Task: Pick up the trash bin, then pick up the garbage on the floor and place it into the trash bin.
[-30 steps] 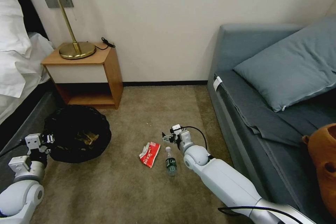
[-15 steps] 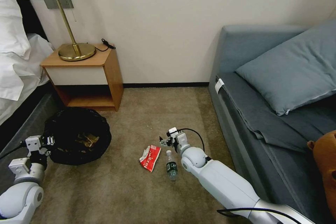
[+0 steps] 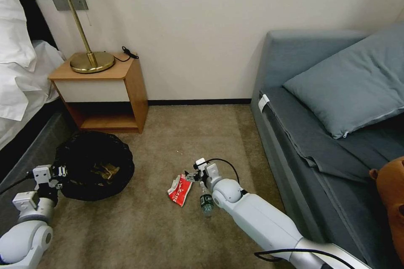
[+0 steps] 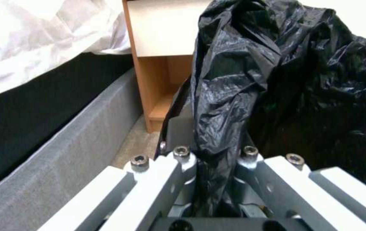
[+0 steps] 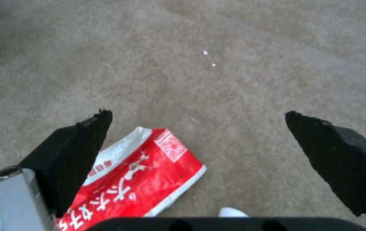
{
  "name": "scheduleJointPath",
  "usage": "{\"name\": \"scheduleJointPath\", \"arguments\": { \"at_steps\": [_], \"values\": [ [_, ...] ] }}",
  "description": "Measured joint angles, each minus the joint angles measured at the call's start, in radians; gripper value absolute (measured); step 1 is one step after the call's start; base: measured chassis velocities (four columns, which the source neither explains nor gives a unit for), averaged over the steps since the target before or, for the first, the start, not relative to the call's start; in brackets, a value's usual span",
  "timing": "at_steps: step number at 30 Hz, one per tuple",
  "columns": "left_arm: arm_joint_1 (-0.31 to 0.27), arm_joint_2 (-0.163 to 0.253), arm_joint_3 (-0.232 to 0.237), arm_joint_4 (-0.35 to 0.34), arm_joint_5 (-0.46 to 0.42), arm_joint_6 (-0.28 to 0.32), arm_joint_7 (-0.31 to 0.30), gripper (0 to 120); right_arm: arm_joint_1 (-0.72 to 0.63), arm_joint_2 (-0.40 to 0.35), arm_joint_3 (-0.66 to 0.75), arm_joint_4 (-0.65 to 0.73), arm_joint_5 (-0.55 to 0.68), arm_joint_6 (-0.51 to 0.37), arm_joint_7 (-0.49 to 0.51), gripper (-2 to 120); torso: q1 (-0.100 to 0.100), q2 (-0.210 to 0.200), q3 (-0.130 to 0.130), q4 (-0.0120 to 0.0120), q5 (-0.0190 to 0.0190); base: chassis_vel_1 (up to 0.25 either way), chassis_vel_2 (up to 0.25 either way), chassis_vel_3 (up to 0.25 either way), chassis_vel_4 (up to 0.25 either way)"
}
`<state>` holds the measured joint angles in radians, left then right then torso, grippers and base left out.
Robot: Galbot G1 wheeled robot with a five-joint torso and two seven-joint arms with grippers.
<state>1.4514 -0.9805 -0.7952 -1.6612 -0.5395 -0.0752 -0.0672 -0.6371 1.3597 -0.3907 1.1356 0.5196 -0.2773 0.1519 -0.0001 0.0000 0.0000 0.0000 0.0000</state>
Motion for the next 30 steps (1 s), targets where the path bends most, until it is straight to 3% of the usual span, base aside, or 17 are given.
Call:
{"name": "scheduleJointPath", "arguments": {
  "at_steps": [12,24,30],
  "values": [
    [-0.011,0.012,0.006,0.017,-0.005,0.000,0.002,4,-0.012,0.031,-0.013,-0.056,-0.064,0.025,-0.015,100,0.000,0.000,0.000,0.0000,0.0000,0.000,0.000,0.000,0.000],
    [-0.014,0.004,0.011,0.044,-0.003,-0.013,0.010,4,-0.112,-0.028,0.013,0.015,-0.124,-0.161,0.053,100,0.000,0.000,0.000,-0.0001,0.0000,0.000,0.000,0.000,0.000],
    [-0.014,0.002,0.012,0.054,-0.002,-0.019,0.014,4,-0.148,-0.040,0.018,0.058,-0.119,-0.205,0.067,100,0.000,0.000,0.000,-0.0001,0.0000,0.000,0.000,0.000,0.000]
  ]
}}
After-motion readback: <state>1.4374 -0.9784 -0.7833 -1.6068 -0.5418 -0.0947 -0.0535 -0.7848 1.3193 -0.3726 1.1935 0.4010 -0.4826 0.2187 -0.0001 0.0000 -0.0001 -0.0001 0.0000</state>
